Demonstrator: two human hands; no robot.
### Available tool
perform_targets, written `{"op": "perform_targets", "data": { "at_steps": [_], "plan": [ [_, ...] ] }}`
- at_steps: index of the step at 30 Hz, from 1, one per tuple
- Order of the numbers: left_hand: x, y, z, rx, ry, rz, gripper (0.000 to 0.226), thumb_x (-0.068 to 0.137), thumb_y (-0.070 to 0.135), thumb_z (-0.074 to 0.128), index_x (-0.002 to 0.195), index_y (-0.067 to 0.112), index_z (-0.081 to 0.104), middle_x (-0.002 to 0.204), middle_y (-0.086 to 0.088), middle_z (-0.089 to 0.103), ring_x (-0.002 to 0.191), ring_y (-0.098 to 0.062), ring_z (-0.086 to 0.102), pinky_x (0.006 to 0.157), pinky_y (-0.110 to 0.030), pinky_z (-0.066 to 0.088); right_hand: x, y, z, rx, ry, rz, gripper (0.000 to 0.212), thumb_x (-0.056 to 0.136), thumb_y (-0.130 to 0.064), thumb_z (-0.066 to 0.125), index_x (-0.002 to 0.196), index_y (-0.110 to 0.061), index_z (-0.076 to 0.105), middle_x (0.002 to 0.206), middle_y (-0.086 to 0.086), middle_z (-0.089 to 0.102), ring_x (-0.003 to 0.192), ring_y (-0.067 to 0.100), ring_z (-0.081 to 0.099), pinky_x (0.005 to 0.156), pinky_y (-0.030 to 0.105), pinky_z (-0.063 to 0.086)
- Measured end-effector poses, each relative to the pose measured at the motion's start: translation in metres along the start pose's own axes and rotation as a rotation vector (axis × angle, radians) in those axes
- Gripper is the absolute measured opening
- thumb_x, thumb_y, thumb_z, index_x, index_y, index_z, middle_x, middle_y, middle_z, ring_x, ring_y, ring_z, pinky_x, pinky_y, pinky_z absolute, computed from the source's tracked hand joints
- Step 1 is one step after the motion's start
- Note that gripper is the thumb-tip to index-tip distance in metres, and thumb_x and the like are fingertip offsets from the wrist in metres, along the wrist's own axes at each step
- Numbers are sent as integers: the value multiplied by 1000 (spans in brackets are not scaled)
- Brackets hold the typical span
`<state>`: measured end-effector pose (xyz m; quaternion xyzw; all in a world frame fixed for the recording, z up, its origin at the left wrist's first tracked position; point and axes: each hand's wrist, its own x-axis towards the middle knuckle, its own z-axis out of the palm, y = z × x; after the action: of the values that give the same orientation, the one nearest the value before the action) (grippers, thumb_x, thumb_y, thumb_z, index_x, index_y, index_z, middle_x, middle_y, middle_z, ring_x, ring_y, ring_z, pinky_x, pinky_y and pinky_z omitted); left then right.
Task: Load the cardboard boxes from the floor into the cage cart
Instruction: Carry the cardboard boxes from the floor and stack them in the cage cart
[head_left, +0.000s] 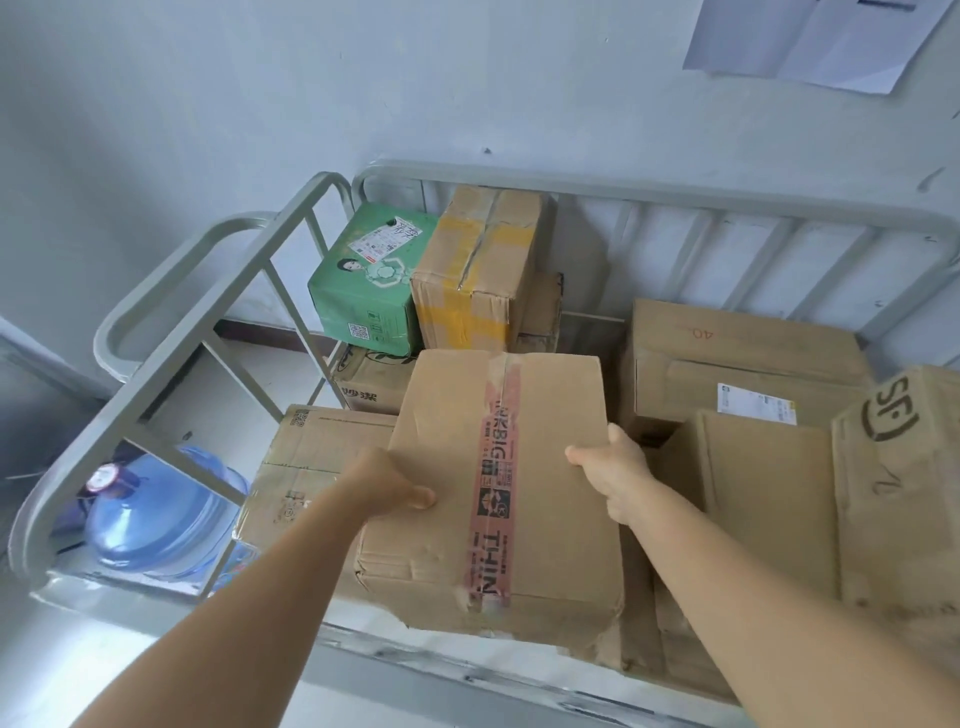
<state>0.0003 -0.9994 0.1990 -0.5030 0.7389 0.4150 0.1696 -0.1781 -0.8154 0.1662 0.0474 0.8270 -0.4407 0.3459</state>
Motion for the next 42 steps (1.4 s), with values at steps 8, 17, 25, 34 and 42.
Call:
{"op": "perform_targets", "data": {
  "at_steps": [8, 17, 25, 34, 42],
  "plan": [
    [47, -30, 42, 7, -1, -20, 85, 67, 15, 85, 137, 0, 39, 125, -14, 55, 114, -30, 55, 95, -41, 49, 34, 50, 22, 29, -59, 120, 81, 90, -20, 67, 154, -33, 19, 147, 1, 46, 128, 28, 49, 106, 50, 42],
    [99, -62, 84, 82, 25, -56, 95, 65, 21, 85, 142, 12, 30, 124, -7, 56, 110, -27, 56, 91, -41, 51, 66, 96, 45, 90, -123, 161, 87, 92, -12, 64, 156, -32, 9, 142, 1, 48, 117, 20, 49, 98, 39, 41],
    [118, -65, 89, 254, -27, -61, 100, 70, 25, 83, 146, 14, 21, 135, -6, 50, 116, -29, 54, 95, -42, 47, 72, 115, 59, 85, -91, 164, 86, 93, -12, 63, 155, -33, 8, 140, 3, 50, 114, 20, 50, 99, 39, 40],
    [123, -57, 100, 333, -13, -65, 106, 74, 24, 81, 150, 9, 10, 139, -11, 45, 123, -30, 50, 98, -40, 46, 73, 107, 58, -71, -50, 218, 85, 96, -13, 57, 157, -30, 0, 154, 5, 37, 132, 30, 44, 105, 39, 39],
    [117, -59, 95, 335, -15, -65, 107, 76, 28, 79, 152, 16, 5, 137, -9, 47, 119, -28, 52, 97, -41, 47, 79, 107, 63, -166, -14, 223, 89, 95, -14, 59, 157, -22, -4, 157, 7, 30, 134, 32, 43, 107, 41, 38]
  ]
}}
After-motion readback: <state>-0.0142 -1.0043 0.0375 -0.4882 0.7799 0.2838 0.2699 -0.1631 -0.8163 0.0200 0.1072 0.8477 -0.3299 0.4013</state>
